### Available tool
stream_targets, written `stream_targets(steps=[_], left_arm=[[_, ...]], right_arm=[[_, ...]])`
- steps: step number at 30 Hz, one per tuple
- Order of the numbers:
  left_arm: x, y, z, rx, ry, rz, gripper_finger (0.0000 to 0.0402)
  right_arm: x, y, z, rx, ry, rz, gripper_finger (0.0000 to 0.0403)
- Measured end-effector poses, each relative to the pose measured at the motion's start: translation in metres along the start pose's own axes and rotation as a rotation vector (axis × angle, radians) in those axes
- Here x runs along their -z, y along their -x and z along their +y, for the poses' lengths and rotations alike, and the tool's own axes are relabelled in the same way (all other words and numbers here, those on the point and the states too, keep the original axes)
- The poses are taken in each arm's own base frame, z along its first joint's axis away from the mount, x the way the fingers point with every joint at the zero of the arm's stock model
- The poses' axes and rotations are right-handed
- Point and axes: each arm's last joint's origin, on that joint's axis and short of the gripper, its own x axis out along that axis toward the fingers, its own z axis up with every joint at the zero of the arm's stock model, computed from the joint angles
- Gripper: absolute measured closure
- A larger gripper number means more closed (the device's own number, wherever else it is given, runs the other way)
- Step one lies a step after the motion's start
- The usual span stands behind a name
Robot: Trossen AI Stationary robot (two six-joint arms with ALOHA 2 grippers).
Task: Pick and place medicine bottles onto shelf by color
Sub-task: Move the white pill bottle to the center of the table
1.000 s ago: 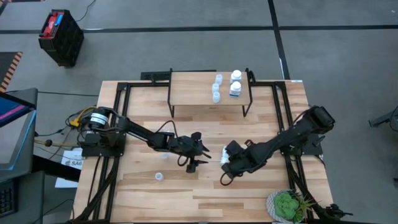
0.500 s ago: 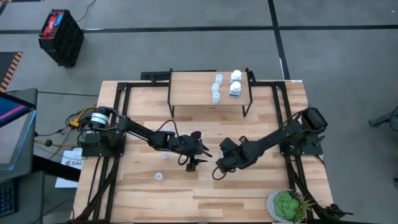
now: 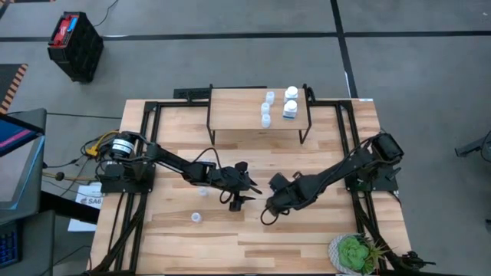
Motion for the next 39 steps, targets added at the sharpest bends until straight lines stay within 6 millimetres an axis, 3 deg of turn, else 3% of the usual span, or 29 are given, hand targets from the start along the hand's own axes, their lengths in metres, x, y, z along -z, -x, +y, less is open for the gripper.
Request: stream_targets(steps=[7,13,18,24,33,39], left_arm=[[0.000,0.000,0.000,0.000,0.000,0.000,0.0156],[0.001,0.000,-0.008,0.017,0.012,0.009,0.0156],[0.003,0.001,-0.013,-0.086,-0.002,0.029,0.0156],[0.002,0.001,-0.019,-0.093,-0.007,0.016,0.0156],[0.002,0.001,-0.027,-0.076,-0.001,0.012,0.0156],[0.002,0.001,-0.027,-0.078,0.004,0.009,0.0156]], right_arm=[[-0.009,0.007,0.013,-0.164,0.043,-0.074,0.0331],[-0.010,0.014,0.006,-0.147,0.042,-0.024,0.0331],[0.003,0.015,0.003,-0.105,0.011,0.061,0.0331],[0.012,0.017,-0.003,-0.014,-0.070,0.081,0.0331],[0.018,-0.008,0.004,0.022,-0.069,0.105,0.0333],[0.014,-0.015,0.017,-0.076,-0.060,0.063,0.0333]])
